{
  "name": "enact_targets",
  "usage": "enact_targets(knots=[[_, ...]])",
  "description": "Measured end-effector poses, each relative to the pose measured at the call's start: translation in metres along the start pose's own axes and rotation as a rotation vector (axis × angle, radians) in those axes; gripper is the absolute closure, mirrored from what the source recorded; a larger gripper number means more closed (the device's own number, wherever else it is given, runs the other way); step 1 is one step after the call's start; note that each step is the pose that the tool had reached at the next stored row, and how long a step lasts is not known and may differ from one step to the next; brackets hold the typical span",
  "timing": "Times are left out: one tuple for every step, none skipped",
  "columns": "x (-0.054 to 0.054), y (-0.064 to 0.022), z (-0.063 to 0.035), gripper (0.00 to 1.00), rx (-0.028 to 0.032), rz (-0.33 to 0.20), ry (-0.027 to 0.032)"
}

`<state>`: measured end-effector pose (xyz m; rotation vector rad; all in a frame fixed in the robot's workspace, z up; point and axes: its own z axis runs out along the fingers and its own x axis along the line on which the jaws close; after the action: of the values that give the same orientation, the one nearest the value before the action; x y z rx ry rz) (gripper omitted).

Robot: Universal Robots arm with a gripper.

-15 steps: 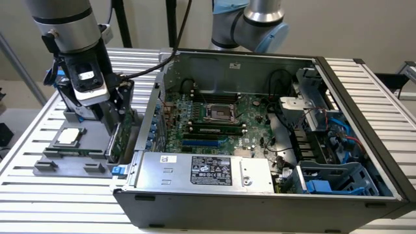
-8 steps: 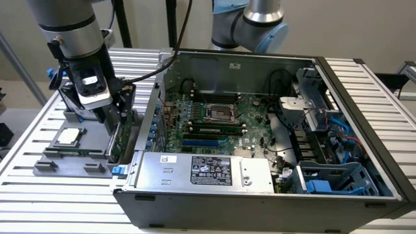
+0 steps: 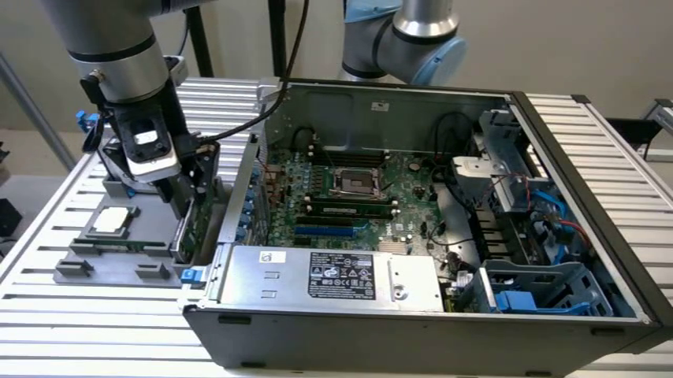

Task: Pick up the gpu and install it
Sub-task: 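Pick up the gpu and move the gpu toward the slot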

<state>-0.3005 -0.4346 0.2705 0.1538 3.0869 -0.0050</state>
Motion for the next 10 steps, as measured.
enact_targets(knots=[[0.001, 0.0000, 0.0013, 0.46, 0.0006, 0.006, -0.0025], [0.001, -0.0001, 0.0025, 0.46, 0.0011, 0.011, -0.0054], [0.002, -0.0001, 0.0036, 0.46, 0.0018, 0.017, -0.0087], [0.002, -0.0001, 0.0048, 0.46, 0.0024, 0.022, -0.0118], [0.003, -0.0001, 0.0060, 0.46, 0.0028, 0.027, -0.0146], [0.004, 0.0000, 0.0074, 0.46, 0.0031, 0.032, -0.0171], [0.004, 0.0002, 0.0089, 0.46, 0.0034, 0.035, -0.0186], [0.005, 0.0005, 0.0104, 0.46, 0.0036, 0.037, -0.0197], [0.006, 0.0009, 0.0120, 0.46, 0.0037, 0.039, -0.0209], [0.007, 0.0014, 0.0135, 0.46, 0.0037, 0.040, -0.0224]])
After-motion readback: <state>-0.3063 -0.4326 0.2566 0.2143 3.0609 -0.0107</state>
